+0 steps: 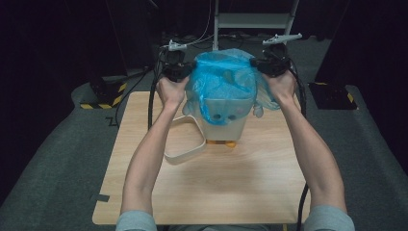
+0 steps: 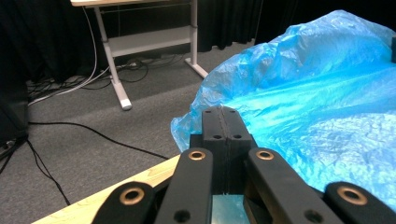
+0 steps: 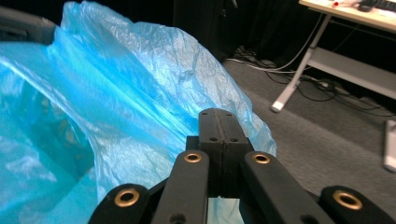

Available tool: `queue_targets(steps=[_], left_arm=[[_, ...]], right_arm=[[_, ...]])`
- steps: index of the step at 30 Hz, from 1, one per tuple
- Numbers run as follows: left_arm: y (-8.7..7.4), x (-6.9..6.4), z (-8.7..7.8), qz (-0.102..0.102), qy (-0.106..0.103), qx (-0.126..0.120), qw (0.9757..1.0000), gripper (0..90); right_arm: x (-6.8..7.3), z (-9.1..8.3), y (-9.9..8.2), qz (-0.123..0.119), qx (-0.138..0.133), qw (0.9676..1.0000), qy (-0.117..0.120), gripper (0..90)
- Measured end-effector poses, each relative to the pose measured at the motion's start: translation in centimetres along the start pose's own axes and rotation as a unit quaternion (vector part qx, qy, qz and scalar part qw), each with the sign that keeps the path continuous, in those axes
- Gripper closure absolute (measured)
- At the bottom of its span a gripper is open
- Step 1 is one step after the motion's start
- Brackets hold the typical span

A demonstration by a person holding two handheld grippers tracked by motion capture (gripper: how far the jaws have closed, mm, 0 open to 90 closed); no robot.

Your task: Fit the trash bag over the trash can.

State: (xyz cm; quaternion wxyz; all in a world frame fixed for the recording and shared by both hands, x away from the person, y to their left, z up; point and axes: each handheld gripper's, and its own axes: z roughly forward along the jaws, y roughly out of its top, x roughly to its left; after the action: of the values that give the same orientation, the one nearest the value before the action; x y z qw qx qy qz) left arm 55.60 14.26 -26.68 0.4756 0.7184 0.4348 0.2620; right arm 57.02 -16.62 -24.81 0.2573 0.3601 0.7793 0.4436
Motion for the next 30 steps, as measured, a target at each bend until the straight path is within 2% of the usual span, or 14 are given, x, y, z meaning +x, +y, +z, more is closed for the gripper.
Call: queue_targets(steps=[6, 12, 16, 22, 28, 30], left_arm=[[0.1, -0.2, 0.7, -0.003, -0.002, -0.007, 1.0, 89.9], [-0.2, 0.6, 1.5, -0.033, -0.022, -0.001, 0.9992, 89.9], [-0.5, 0.8, 2.3, -0.034, -0.023, 0.014, 0.9991, 90.0], [-0.8, 0.9, 3.0, -0.036, -0.031, 0.03, 0.9984, 90.0], [-1.1, 1.0, 3.8, -0.045, -0.036, 0.054, 0.9969, 90.0], [-1.3, 1.0, 4.0, -0.038, -0.032, 0.062, 0.9968, 90.0]], right_arm=[[-0.5, 0.2, 0.1, 0.007, -0.005, 1.0, -0.003, 90.0], [-1.2, 1.3, -0.1, 0.032, 0.004, 0.9994, 0.011, 90.0], [-1.1, 1.9, -0.1, 0.03, 0.017, 0.9993, 0.017, 90.0], [-1.3, 2.2, 0.0, 0.031, 0.02, 0.9991, 0.021, 90.0], [-1.7, 2.4, 0.1, 0.039, 0.026, 0.9987, 0.023, 90.0], [-1.8, 2.7, 0.1, 0.041, 0.038, 0.9982, 0.021, 90.0]])
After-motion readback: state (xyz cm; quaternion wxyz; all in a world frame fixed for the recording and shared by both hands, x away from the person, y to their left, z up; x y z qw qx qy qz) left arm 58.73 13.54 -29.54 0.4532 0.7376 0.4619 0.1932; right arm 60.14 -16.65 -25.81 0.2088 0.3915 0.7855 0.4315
